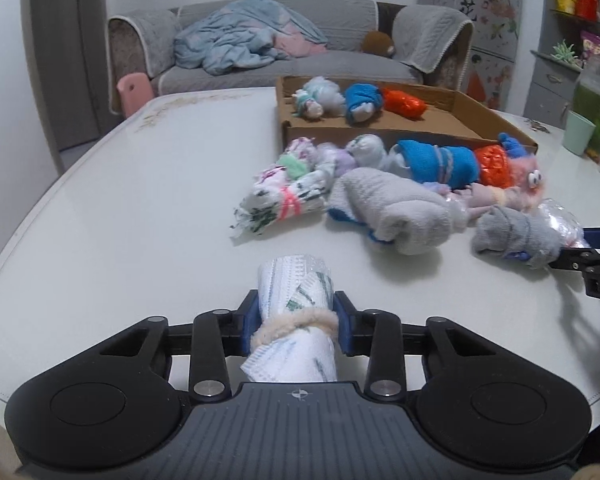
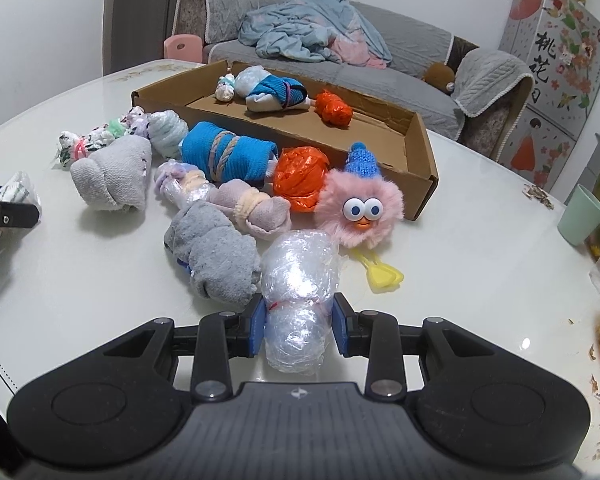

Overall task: Organize objects
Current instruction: 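Lift the white striped bundle with the left tool while the right grasps the plastic-wrapped bundle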

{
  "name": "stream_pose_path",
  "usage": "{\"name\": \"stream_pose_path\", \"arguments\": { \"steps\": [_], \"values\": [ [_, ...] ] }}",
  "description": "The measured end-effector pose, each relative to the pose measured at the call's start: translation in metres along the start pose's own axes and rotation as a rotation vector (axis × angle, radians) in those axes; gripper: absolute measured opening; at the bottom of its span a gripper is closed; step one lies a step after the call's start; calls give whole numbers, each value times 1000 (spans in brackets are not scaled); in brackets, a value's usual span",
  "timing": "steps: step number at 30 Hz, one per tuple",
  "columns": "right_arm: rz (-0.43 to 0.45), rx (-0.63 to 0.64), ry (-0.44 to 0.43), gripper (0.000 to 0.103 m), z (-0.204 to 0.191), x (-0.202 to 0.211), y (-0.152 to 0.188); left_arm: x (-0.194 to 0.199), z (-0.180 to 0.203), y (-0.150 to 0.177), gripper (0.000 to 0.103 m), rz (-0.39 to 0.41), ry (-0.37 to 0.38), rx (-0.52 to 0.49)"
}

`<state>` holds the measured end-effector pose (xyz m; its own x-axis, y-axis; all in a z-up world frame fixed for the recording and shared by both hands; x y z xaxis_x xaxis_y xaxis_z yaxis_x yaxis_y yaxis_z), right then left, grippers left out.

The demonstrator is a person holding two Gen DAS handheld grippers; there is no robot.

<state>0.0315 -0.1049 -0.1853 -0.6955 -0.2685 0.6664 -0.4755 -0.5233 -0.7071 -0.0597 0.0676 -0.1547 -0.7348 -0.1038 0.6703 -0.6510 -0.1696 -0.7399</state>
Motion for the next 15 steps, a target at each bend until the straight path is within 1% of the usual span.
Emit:
{"name": "stream_pose_path", "arguments": {
  "steps": [3,5,9,12,14,15],
  "values": [
    [12,-7,0,31,4,4,0,4,5,-6,42,-3,26,-31],
    [23,-13,2,30,13,7,-2,13,8,-21,42,20,38,-56],
    [76,-35,-4,30,42,24,-20,38,19,-78,42,123,80,-104],
    [142,-66,-42,30,66,38,-48,47,30,-124,42,191,114,-133],
    [188,-86,-93,30,82,45,-68,47,37,-151,42,214,141,-137],
    [200,-92,-105,30,89,46,-79,44,42,-166,42,227,151,-142]
  ]
}}
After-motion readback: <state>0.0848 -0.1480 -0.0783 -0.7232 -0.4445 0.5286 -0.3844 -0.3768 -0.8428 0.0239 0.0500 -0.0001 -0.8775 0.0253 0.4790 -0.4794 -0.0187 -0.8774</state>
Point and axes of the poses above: each gripper's, at about its wrist camera, not at the fingertips, and x roughly against the way its jaws point, z to its right, y to its underside, the point moved 6 cm from there along -x, roughly the way its jaws point, and after that the axes turned 5 degrees about x, right-handed, at the moved point
